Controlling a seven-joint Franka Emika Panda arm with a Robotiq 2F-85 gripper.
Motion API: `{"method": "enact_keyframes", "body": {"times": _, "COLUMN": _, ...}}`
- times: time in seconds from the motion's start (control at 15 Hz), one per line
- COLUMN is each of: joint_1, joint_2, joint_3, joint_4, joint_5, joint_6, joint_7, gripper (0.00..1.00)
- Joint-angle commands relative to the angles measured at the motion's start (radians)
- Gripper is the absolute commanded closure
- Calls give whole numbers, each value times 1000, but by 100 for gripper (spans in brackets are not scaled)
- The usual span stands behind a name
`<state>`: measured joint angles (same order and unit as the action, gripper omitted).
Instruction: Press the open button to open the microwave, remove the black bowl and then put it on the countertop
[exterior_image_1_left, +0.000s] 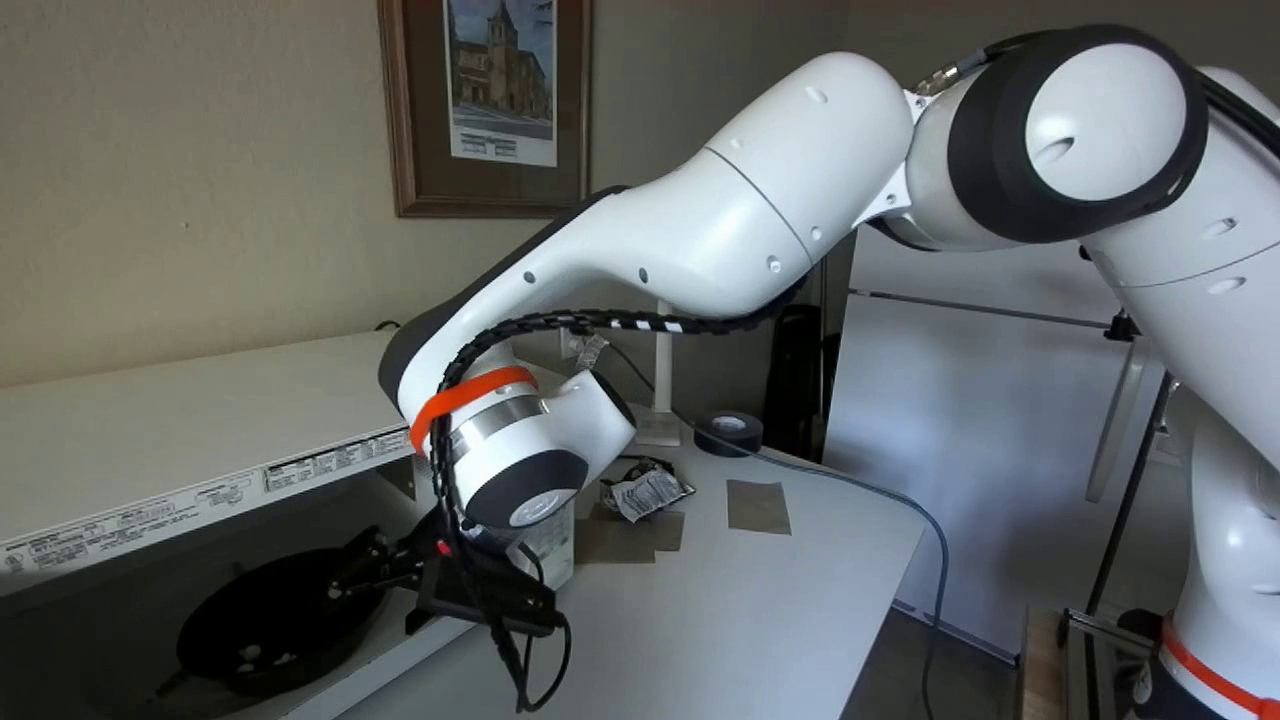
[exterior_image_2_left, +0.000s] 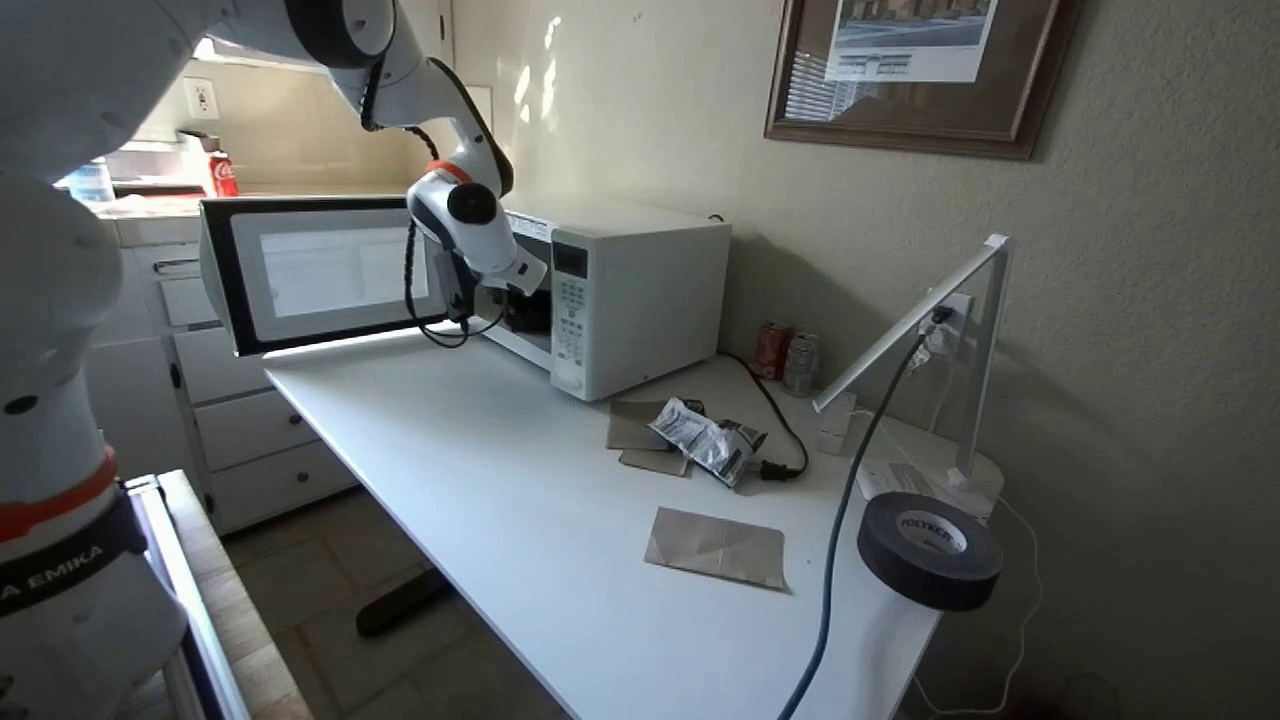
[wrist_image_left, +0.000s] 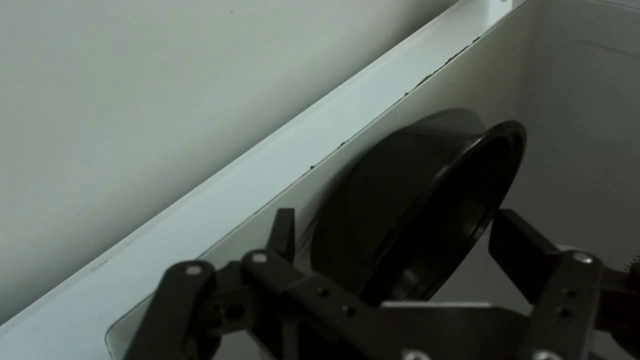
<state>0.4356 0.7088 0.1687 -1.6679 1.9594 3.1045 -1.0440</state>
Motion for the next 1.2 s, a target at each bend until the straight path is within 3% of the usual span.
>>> {"method": "enact_keyframes", "body": {"times": 0.0, "joint_1": 60, "joint_2": 57, "joint_3": -70, "joint_4": 79, "joint_5": 140, "joint_6": 2, "joint_7": -104, "gripper": 0}}
{"method": "enact_keyframes", "body": {"times": 0.13, "joint_1": 88, "joint_2": 72, "joint_3": -109, "joint_4": 101, "joint_5": 203, "joint_6": -1, "joint_7": -135, "gripper": 1}}
{"method": "enact_keyframes", "body": {"times": 0.27, "joint_1": 117, "joint_2": 86, "joint_3": -150, "joint_4": 119, "joint_5": 260, "joint_6": -8, "joint_7": -162, "gripper": 10}}
{"method": "enact_keyframes", "body": {"times": 0.33, "joint_1": 131, "joint_2": 92, "joint_3": -170, "joint_4": 125, "joint_5": 285, "joint_6": -12, "joint_7": -172, "gripper": 29}}
{"method": "enact_keyframes", "body": {"times": 0.4, "joint_1": 145, "joint_2": 96, "joint_3": -188, "joint_4": 129, "joint_5": 308, "joint_6": -16, "joint_7": -182, "gripper": 29}}
{"method": "enact_keyframes", "body": {"times": 0.93, "joint_1": 233, "joint_2": 120, "joint_3": -301, "joint_4": 145, "joint_5": 425, "joint_6": -27, "joint_7": -205, "gripper": 92}}
{"method": "enact_keyframes", "body": {"times": 1.0, "joint_1": 240, "joint_2": 124, "joint_3": -310, "joint_4": 146, "joint_5": 432, "joint_6": -27, "joint_7": -202, "gripper": 98}}
{"method": "enact_keyframes", "body": {"times": 1.13, "joint_1": 253, "joint_2": 127, "joint_3": -325, "joint_4": 147, "joint_5": 442, "joint_6": -24, "joint_7": -197, "gripper": 100}}
